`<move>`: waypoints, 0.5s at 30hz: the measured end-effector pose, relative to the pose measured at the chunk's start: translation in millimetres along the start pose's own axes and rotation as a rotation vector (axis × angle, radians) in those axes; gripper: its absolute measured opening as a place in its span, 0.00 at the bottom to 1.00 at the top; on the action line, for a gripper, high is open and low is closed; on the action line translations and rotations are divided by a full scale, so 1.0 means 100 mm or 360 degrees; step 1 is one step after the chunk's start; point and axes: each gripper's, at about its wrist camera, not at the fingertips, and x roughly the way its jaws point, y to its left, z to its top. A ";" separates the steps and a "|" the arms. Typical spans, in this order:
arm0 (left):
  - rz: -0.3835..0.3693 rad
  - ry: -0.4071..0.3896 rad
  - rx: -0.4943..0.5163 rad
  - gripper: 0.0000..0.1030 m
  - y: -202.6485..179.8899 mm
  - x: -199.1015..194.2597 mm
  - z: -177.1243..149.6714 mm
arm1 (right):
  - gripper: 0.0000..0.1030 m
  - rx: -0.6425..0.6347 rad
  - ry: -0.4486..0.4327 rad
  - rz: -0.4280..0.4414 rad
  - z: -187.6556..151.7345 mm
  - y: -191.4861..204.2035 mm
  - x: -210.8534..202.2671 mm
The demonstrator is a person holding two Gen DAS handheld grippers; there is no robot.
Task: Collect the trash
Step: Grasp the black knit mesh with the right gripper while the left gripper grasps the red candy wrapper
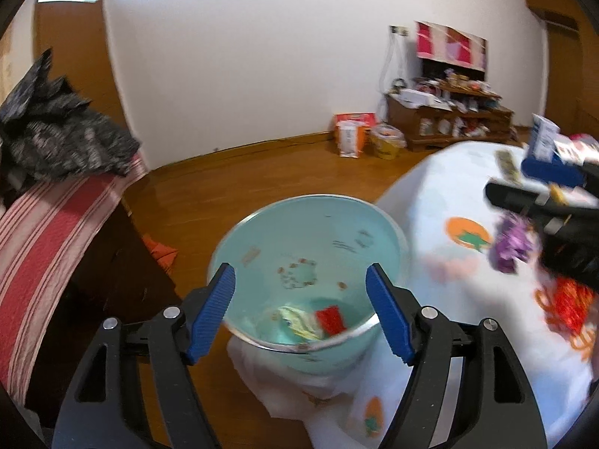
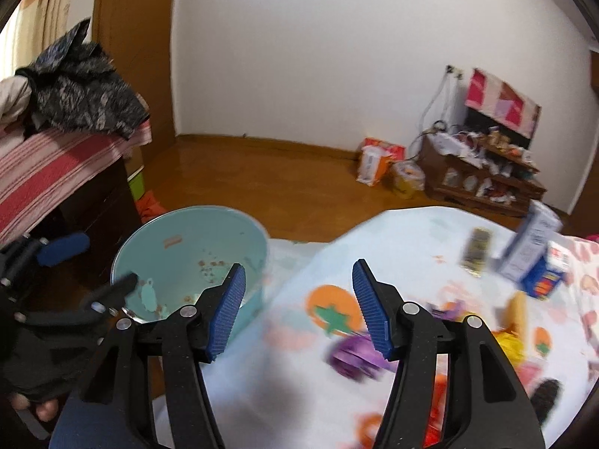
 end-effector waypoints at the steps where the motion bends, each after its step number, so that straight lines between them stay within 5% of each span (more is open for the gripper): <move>1: -0.0018 -0.0001 0.0020 0.70 -0.06 -0.01 0.00 | 0.59 0.0021 -0.0013 -0.0011 -0.02 -0.05 -0.09; 15: -0.0353 -0.0070 0.0274 0.70 -1.25 -0.22 -0.09 | 0.60 0.0322 0.0020 -0.0549 -1.11 -1.56 -1.18</move>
